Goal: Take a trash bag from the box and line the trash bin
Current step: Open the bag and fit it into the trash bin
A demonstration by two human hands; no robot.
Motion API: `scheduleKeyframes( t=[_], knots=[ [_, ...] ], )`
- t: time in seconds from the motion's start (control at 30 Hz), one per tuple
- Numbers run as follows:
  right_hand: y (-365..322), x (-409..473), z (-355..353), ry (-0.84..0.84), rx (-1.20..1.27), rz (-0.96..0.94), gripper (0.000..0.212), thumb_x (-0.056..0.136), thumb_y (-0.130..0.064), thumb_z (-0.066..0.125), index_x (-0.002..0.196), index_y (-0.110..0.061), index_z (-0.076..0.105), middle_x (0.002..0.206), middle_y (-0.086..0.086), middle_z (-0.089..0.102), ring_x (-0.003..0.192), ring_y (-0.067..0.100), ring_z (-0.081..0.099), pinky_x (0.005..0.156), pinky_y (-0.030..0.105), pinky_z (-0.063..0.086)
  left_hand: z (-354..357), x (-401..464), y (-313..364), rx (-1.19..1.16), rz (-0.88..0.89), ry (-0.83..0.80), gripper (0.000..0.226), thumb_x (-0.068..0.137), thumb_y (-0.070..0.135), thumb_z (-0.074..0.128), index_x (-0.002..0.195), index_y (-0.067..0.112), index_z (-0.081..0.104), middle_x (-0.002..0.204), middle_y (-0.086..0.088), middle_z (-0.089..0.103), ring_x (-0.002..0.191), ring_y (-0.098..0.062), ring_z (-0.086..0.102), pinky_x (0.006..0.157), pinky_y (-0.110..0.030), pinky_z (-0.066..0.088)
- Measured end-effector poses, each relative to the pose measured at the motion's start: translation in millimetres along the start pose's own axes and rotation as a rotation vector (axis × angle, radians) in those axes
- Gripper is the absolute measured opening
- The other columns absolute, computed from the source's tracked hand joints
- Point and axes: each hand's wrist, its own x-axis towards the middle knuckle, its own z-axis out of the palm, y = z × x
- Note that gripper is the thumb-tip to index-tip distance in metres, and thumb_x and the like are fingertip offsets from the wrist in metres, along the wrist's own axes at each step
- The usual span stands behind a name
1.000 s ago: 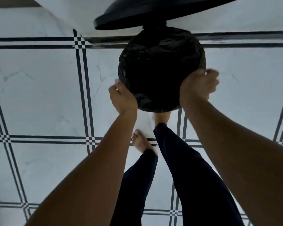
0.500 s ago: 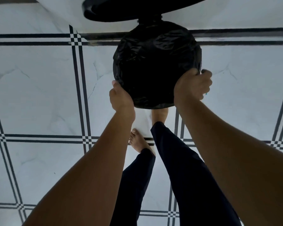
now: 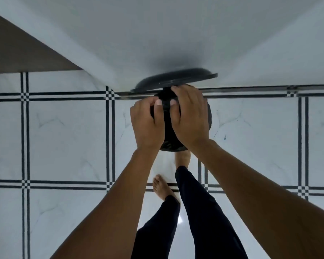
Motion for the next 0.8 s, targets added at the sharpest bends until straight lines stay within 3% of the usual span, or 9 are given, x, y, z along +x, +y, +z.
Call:
scheduleKeyframes(
  t=[0.1, 0.2, 0.27, 0.33, 0.4, 0.5, 0.63, 0.8],
  knots=[
    [-14.3, 24.5, -23.9, 0.121, 0.011, -0.139, 0.027, 0.102, -0.019, 0.048, 0.116, -0.008, 0.068, 0.119, 0.008, 0.068, 0.116, 0.026, 0.06, 0.098, 0.038, 0.046, -16.0, 17.4, 25.1, -0.041, 0.014, 0.096, 0.025, 0.1, 0.031, 0.048, 0.098, 0.014, 0.065, 0.094, 0.004, 0.062, 0.095, -0.024, 0.056, 0.085, -0.039, 0.048],
    [-15.7, 56.8, -37.1, 0.14, -0.046, -0.134, 0.026, 0.101, -0.021, 0.046, 0.105, -0.012, 0.07, 0.106, 0.002, 0.07, 0.104, 0.024, 0.06, 0.088, 0.037, 0.044, -21.7, 36.8, 33.8, 0.01, 0.09, 0.142, 0.026, 0.102, 0.033, 0.048, 0.107, 0.015, 0.066, 0.103, 0.004, 0.063, 0.101, -0.021, 0.055, 0.09, -0.041, 0.047],
    [-6.9, 72.2, -34.6, -0.017, -0.169, -0.065, 0.03, 0.102, -0.03, 0.039, 0.094, -0.018, 0.065, 0.093, -0.003, 0.066, 0.099, 0.025, 0.062, 0.082, 0.037, 0.043, -20.4, 50.2, 35.7, 0.099, 0.131, 0.139, 0.031, 0.102, 0.038, 0.048, 0.117, 0.019, 0.067, 0.115, 0.002, 0.066, 0.111, -0.021, 0.055, 0.096, -0.037, 0.043],
    [6.6, 79.0, -26.1, -0.241, -0.275, 0.025, 0.034, 0.101, -0.041, 0.035, 0.091, -0.02, 0.061, 0.086, -0.002, 0.062, 0.095, 0.03, 0.063, 0.081, 0.039, 0.042, -14.8, 61.0, 35.2, 0.173, 0.105, 0.003, 0.038, 0.101, 0.046, 0.044, 0.118, 0.023, 0.069, 0.119, 0.003, 0.068, 0.116, -0.022, 0.057, 0.097, -0.037, 0.042],
    [18.2, 78.6, -19.1, -0.432, -0.331, 0.084, 0.041, 0.099, -0.047, 0.034, 0.101, -0.019, 0.064, 0.1, 0.003, 0.069, 0.103, 0.033, 0.063, 0.09, 0.045, 0.046, -5.7, 68.9, 29.4, 0.213, 0.017, -0.24, 0.045, 0.097, 0.055, 0.039, 0.107, 0.025, 0.071, 0.107, 0.0, 0.071, 0.109, -0.027, 0.062, 0.093, -0.042, 0.048],
    [29.5, 67.6, -4.6, -0.555, -0.34, 0.106, 0.041, 0.1, -0.045, 0.036, 0.114, -0.018, 0.063, 0.12, 0.006, 0.067, 0.121, 0.032, 0.056, 0.101, 0.051, 0.044, 8.0, 64.5, 10.6, 0.401, -0.021, -0.474, 0.04, 0.097, 0.054, 0.043, 0.117, 0.031, 0.07, 0.119, 0.003, 0.069, 0.117, -0.026, 0.061, 0.099, -0.047, 0.046],
    [56.5, 34.2, 32.0, -0.637, -0.394, 0.122, 0.049, 0.105, -0.041, 0.034, 0.147, -0.019, 0.046, 0.157, 0.008, 0.043, 0.151, 0.031, 0.029, 0.119, 0.056, 0.026, 35.7, 46.4, -33.4, 0.568, 0.017, -0.599, 0.042, 0.101, 0.05, 0.043, 0.135, 0.032, 0.06, 0.148, -0.004, 0.052, 0.142, -0.028, 0.041, 0.114, -0.055, 0.03],
    [96.3, -24.8, 75.1, -0.665, -0.48, 0.115, 0.051, 0.106, -0.04, 0.034, 0.153, -0.019, 0.037, 0.164, 0.012, 0.03, 0.154, 0.034, 0.02, 0.122, 0.059, 0.021, 60.4, 10.8, -95.2, 0.704, 0.088, -0.642, 0.052, 0.102, 0.046, 0.046, 0.15, 0.026, 0.045, 0.166, -0.008, 0.027, 0.153, -0.032, 0.022, 0.12, -0.053, 0.023]
  ],
)
